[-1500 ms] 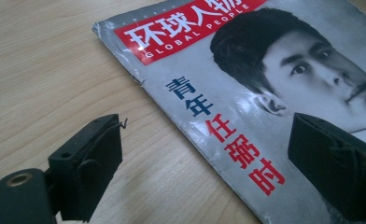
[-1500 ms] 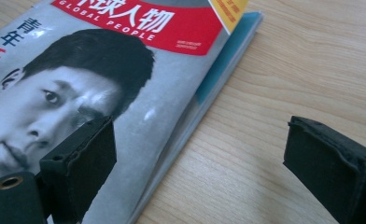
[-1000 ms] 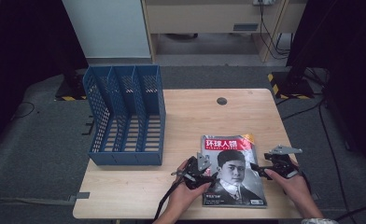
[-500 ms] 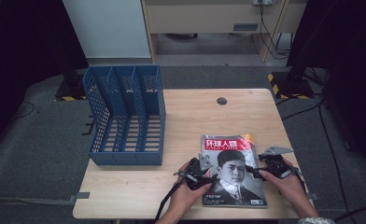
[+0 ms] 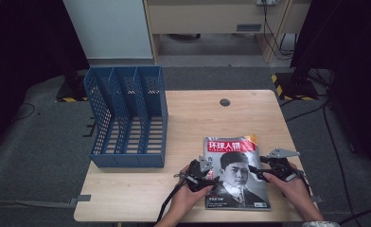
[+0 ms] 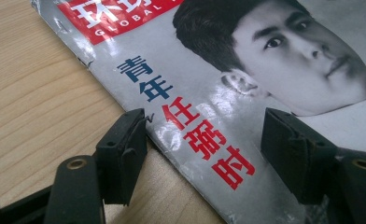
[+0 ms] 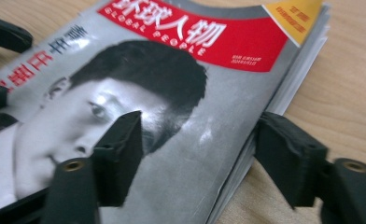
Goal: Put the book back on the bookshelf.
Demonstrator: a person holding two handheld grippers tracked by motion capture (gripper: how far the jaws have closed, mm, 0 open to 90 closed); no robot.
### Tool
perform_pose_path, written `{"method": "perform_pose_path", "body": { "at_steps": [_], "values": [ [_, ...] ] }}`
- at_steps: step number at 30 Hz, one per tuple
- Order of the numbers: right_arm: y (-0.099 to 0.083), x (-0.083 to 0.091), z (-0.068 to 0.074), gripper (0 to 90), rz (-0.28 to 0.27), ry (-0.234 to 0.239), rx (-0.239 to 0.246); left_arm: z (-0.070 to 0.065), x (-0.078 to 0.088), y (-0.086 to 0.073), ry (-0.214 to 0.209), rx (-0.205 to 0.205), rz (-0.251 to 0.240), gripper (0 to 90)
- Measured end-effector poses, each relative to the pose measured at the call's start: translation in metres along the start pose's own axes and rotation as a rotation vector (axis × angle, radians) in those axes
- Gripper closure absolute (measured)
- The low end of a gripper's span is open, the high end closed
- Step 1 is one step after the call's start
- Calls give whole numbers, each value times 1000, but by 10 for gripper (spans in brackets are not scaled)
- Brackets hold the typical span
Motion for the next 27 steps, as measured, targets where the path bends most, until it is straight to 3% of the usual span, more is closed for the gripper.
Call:
{"method": "perform_pose_path", "body": {
  "at_steps": [4,8,13,18,20,21,23,27],
  "values": [
    [6,8,6,420,-49,20,-8,0,0,0,-1,-1,0,307],
    [8,11,10,426,-74,66,-35,0,0,0,-3,-3,-1,305],
    [-2,7,11,441,2,100,-67,1,0,-1,-9,-5,-7,303],
    [-8,3,17,501,69,148,-54,1,-1,0,-12,-9,-3,301],
    [-3,1,20,489,49,151,-29,2,-1,1,-16,-12,-3,300],
    [0,1,22,472,47,161,-39,2,-2,1,-19,-13,-5,299],
    [2,-3,25,443,43,153,-27,2,-2,0,-21,-15,-7,299],
    [1,-12,30,390,88,120,-7,2,-2,0,-21,-15,-7,299]
  ]
}}
Point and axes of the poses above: each handheld gripper's, and its own axes: x roughly backward along the jaws, y roughly out of its top, z roughly to its left, the point moved 4 cm from there along -x, roughly forward along the jaws, and after that the axes turned 4 degrees about -z, right-handed, at the moved point
